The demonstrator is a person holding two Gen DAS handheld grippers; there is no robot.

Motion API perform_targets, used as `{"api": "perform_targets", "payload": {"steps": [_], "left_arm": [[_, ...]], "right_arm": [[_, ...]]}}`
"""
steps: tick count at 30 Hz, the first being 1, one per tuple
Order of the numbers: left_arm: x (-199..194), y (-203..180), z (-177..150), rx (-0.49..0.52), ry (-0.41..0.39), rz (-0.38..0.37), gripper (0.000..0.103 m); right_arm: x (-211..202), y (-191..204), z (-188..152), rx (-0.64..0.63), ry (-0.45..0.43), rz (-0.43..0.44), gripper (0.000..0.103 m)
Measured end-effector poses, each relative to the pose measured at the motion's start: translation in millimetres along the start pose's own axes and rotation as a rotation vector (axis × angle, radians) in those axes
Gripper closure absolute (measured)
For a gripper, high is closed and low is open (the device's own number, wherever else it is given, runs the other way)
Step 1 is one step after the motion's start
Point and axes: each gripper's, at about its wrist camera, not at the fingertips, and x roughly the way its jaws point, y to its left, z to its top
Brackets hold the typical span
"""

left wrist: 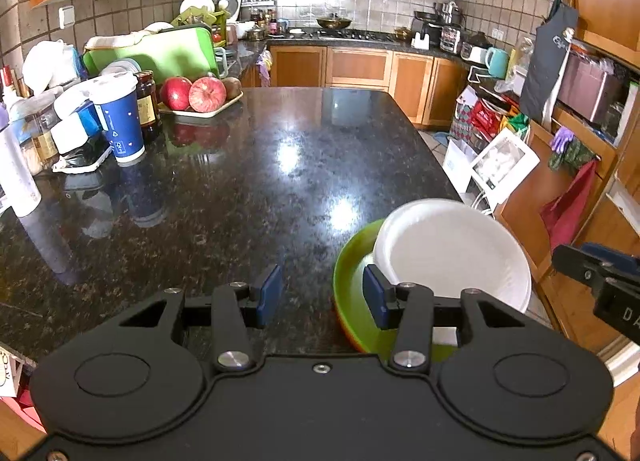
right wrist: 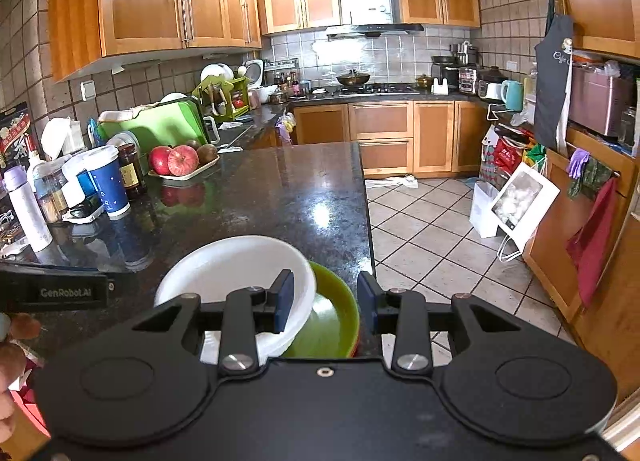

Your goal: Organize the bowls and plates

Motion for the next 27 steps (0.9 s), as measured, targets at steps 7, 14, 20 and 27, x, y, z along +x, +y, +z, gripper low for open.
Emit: {"api": "perform_targets", "payload": {"steps": [7,14,20,27], "left_arm": [[-10.3,2.7,-14.1,0.016,0.044,-0.026,0.05],[-22.6,0.1,-32.4,0.025,0.065,-0.038,0.05],[-28.5,-5.8,-43.3,0.039,0.076,-0.031,0.05],[-33.1,-12.7,-50.8,0.062,0.074,-0.024,0.05]], "right_arm": [[-18.2,17.9,-14.4,0.016,0.031,-0.019,0.066],[-35.1,31.4,-31.2,-0.01,0.059,-0.02,0.066],[-45.6,30.8,-38.4,0.0,0.067,-0.029,0.066],[-48.6,31.4,-42.4,0.004,0.074,-0.029,0.066]]}}
